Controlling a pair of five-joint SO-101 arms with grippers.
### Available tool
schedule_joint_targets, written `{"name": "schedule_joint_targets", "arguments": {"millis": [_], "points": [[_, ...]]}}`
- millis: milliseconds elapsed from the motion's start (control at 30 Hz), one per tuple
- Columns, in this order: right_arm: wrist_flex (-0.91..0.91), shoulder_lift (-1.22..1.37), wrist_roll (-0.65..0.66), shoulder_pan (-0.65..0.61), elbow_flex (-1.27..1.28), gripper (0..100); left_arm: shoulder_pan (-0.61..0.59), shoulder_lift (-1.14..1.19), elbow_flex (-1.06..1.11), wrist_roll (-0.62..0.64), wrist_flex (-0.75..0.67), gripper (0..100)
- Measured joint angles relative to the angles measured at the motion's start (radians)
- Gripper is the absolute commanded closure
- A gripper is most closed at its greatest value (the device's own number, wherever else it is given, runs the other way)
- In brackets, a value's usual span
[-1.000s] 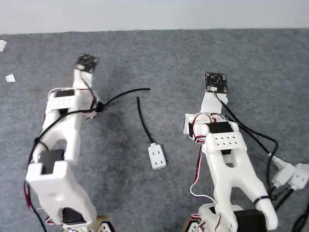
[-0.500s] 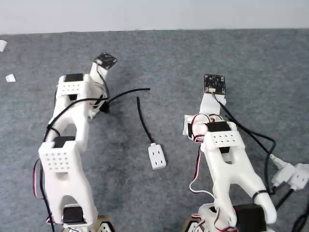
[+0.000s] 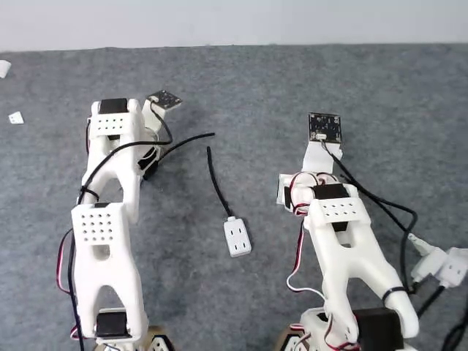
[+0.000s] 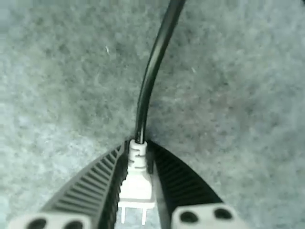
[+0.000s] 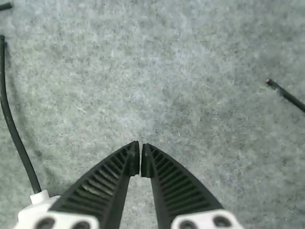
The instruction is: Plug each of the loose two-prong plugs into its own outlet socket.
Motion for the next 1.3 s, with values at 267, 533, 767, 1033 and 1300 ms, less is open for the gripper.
{"name": "schedule_joint_targets", "arguments": {"millis": [267,533,767,1033,1300], "points": [[0.0,0.0,0.0,-0.008,0.0,98.7,0.0,0.006,-0.051,0.109,0.026,99],[0.0,0.0,0.0,-0.008,0.0,98.7,-0.002,-0.005,-0.14,0.368,0.029,99],[-0.017,0.0,0.0,-0.008,0.0,98.7,0.043,-0.238,0.043,0.551,0.029,99],[-0.017,0.0,0.0,-0.006,0.0,98.7,0.218,-0.497,0.367,0.736,-0.015,99],[-0.017,0.0,0.0,-0.006,0.0,98.7,0.25,-0.503,0.735,0.968,-0.474,98]]}}
